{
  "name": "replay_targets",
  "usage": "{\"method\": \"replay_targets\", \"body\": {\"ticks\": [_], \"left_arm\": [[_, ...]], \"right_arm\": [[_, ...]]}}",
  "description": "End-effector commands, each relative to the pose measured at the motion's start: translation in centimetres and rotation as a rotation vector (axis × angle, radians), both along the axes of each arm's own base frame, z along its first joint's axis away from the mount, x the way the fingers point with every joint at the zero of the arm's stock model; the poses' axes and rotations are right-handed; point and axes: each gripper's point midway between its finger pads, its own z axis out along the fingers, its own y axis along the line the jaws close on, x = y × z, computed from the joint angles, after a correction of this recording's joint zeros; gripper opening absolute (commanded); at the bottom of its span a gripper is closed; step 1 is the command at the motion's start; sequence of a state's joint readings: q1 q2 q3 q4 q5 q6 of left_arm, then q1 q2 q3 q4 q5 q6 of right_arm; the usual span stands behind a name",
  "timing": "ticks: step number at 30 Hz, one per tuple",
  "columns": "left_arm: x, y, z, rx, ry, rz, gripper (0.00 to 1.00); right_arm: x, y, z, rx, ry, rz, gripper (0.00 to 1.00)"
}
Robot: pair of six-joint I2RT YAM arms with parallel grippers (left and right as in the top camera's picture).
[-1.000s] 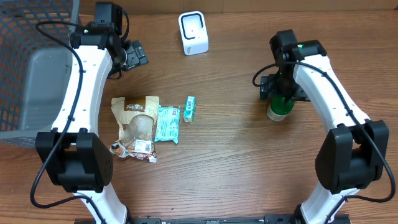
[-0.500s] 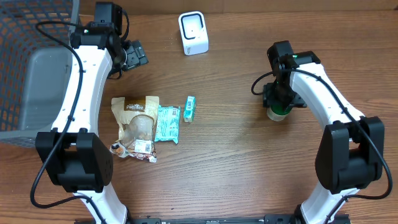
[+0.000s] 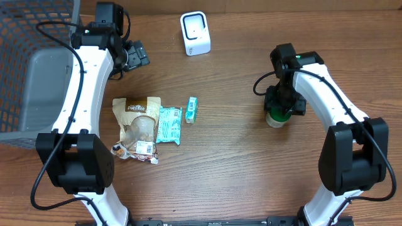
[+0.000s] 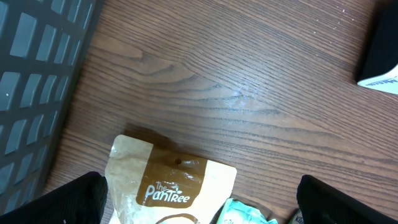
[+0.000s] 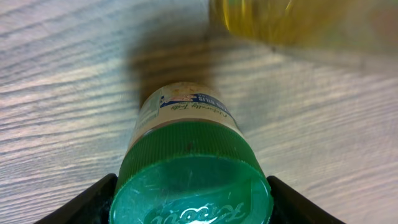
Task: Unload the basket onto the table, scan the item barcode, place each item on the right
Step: 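Open the right gripper and lift it off the jar, then move the right gripper left over the small teal Kleenex pack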
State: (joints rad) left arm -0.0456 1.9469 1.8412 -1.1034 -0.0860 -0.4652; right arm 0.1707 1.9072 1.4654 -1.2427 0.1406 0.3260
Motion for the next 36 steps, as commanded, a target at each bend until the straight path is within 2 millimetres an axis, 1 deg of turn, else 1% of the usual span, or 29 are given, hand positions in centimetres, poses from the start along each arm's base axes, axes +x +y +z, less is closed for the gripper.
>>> {"method": "replay_targets", "body": {"ticks": [1,4,5,6,7,9,11,14,17,23,26,30,31,34,36], "left_arm": [[0.3,-0.1,1.2,-0.009,-0.032,0.007,1.00],[0.3,-0.1,1.2,-0.009,-0.032,0.007,1.00],[0.3,-0.1,1.2,-0.010,-0.033,0.007,1.00],[0.3,-0.1,1.2,-0.010,-0.033,0.007,1.00],[0.3,-0.1,1.2,-0.010,-0.033,0.007,1.00],[0.3,-0.1,1.2,-0.009,-0.032,0.007,1.00],[0.3,-0.1,1.2,-0.009,-0.033,0.007,1.00],[0.3,-0.1,1.2,-0.009,-0.032,0.007,1.00],[0.3,-0.1,1.2,-0.009,-0.032,0.007,1.00],[0.3,-0.1,1.2,-0.010,-0.033,0.007,1.00],[0.3,-0.1,1.2,-0.010,-0.033,0.007,1.00],[0.3,-0.1,1.2,-0.010,-0.033,0.007,1.00],[0.3,-0.1,1.2,-0.009,-0.032,0.007,1.00],[0.3,-0.1,1.2,-0.010,-0.033,0.007,1.00],[0.3,-0.1,1.2,-0.009,-0.033,0.007,1.00]], "right_arm": [[-0.9,0.7,-0.2,0.035,0.027,-0.129,0.69],[-1.5,1.7,-0.2,0.080,0.052,-0.144,0.70],[-1.7,1.8,-0.2,0.077,0.059,-0.139,0.74],[-1.8,1.8,-0.2,0.069,0.064,-0.134,0.82],[-1.9,1.7,-0.2,0.056,0.064,-0.127,0.87],[-1.7,1.1,-0.2,0.019,0.051,-0.117,0.92],[-1.4,0.8,-0.1,0.000,0.045,-0.074,1.00],[-1.0,0.7,-0.2,0.003,0.035,0.007,1.00],[-0.4,0.9,0.1,0.007,0.015,0.019,1.00],[1.8,1.6,3.0,0.026,-0.062,0.037,1.00],[2.6,3.0,3.8,0.066,-0.094,0.054,1.00],[3.3,5.8,3.8,0.130,-0.131,0.101,1.00],[3.4,7.3,3.8,0.164,-0.145,0.126,1.00],[3.7,10.2,4.0,0.230,-0.175,0.166,1.00],[3.7,11.9,4.2,0.255,-0.194,0.111,1.00]]}}
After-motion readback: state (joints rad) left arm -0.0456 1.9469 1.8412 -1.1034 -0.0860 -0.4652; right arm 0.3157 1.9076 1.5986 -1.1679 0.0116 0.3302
